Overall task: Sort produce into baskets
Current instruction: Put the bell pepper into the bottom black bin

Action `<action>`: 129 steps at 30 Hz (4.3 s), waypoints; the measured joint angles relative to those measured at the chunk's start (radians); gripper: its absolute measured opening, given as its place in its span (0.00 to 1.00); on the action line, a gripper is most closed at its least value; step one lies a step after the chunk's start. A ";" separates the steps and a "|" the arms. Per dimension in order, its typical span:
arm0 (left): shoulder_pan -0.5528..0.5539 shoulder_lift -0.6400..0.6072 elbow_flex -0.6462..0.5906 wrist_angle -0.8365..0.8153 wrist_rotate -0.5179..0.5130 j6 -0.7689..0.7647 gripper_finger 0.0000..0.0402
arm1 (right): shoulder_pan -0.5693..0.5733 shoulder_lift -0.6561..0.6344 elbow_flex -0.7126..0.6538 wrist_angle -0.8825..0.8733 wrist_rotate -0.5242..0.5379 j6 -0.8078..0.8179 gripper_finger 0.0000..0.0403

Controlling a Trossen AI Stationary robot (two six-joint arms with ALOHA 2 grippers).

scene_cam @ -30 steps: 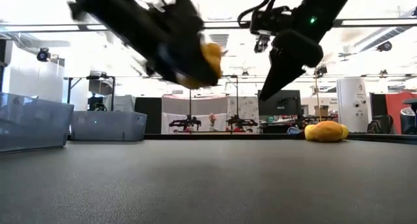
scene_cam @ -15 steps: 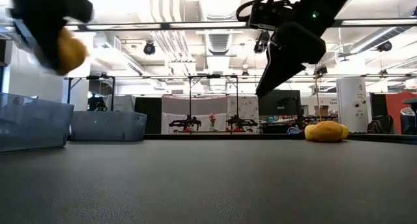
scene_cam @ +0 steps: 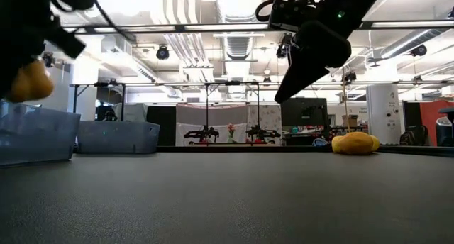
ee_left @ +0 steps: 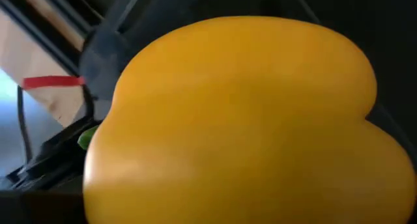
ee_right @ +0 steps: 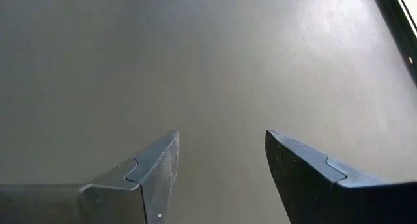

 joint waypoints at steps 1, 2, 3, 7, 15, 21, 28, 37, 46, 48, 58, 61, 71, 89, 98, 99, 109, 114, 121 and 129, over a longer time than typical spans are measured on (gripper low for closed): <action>0.008 0.013 -0.014 0.013 0.018 0.019 0.80 | 0.000 0.000 0.000 0.000 0.000 0.000 0.54; 0.017 0.029 -0.029 0.014 0.037 0.041 0.80 | 0.000 0.000 0.000 0.000 0.000 0.000 0.54; 0.025 0.045 -0.044 0.014 0.054 0.061 0.80 | 0.000 0.000 0.000 0.000 0.000 0.000 0.54; 0.052 0.101 -0.096 0.013 0.092 0.150 0.80 | 0.000 0.000 0.000 -0.001 0.000 -0.005 0.54; 0.057 0.192 -0.099 0.082 0.085 0.259 0.83 | 0.000 0.001 0.000 0.001 0.000 0.001 0.55; 0.060 0.249 -0.096 0.072 0.059 0.298 0.91 | 0.000 0.001 0.000 0.001 0.000 0.008 0.55; 0.064 0.264 -0.076 0.012 0.034 0.331 0.92 | 0.000 0.001 -0.001 0.001 0.000 0.009 0.55; 0.051 0.158 0.101 -0.074 0.086 0.235 0.92 | 0.000 0.001 -0.005 -0.002 -0.005 0.002 0.55; -0.169 0.124 0.281 -0.006 0.329 -0.077 0.92 | 0.000 0.001 -0.012 0.000 -0.008 -0.015 0.55; -0.245 0.165 0.315 0.008 0.341 -0.124 0.92 | 0.000 0.001 -0.014 0.000 -0.029 -0.019 0.55; -0.457 0.418 0.459 0.088 0.389 -0.193 0.92 | 0.000 0.001 -0.014 0.053 -0.037 -0.008 0.55; -0.479 0.502 0.503 0.087 0.416 -0.175 0.92 | 0.000 0.001 -0.014 0.090 -0.077 -0.011 0.55; -0.518 0.611 0.545 0.092 0.450 -0.136 0.92 | 0.002 0.029 -0.016 0.105 -0.101 -0.027 0.55; -0.528 0.600 0.314 0.344 0.443 -0.158 0.92 | 0.002 0.051 -0.016 0.138 -0.105 -0.038 0.55; -0.532 0.602 0.346 0.297 0.346 -0.129 0.82 | 0.002 0.051 -0.016 0.137 -0.105 -0.048 0.55; -0.531 0.603 0.370 0.265 0.307 -0.127 0.81 | 0.002 0.051 -0.016 0.137 -0.105 -0.056 0.55; -0.486 0.521 0.638 -0.081 -0.081 -0.171 0.82 | 0.002 0.051 -0.016 0.151 -0.102 -0.061 0.55; -0.422 0.396 0.562 -0.080 -0.205 -0.171 0.82 | 0.002 0.051 -0.016 0.154 -0.103 -0.034 0.55; -0.339 0.187 0.307 -0.079 -0.116 -0.154 0.82 | 0.002 0.051 -0.016 0.151 -0.103 -0.035 0.55; -0.329 0.047 0.032 -0.052 0.005 -0.218 0.86 | 0.002 0.050 -0.016 0.151 -0.103 -0.046 0.55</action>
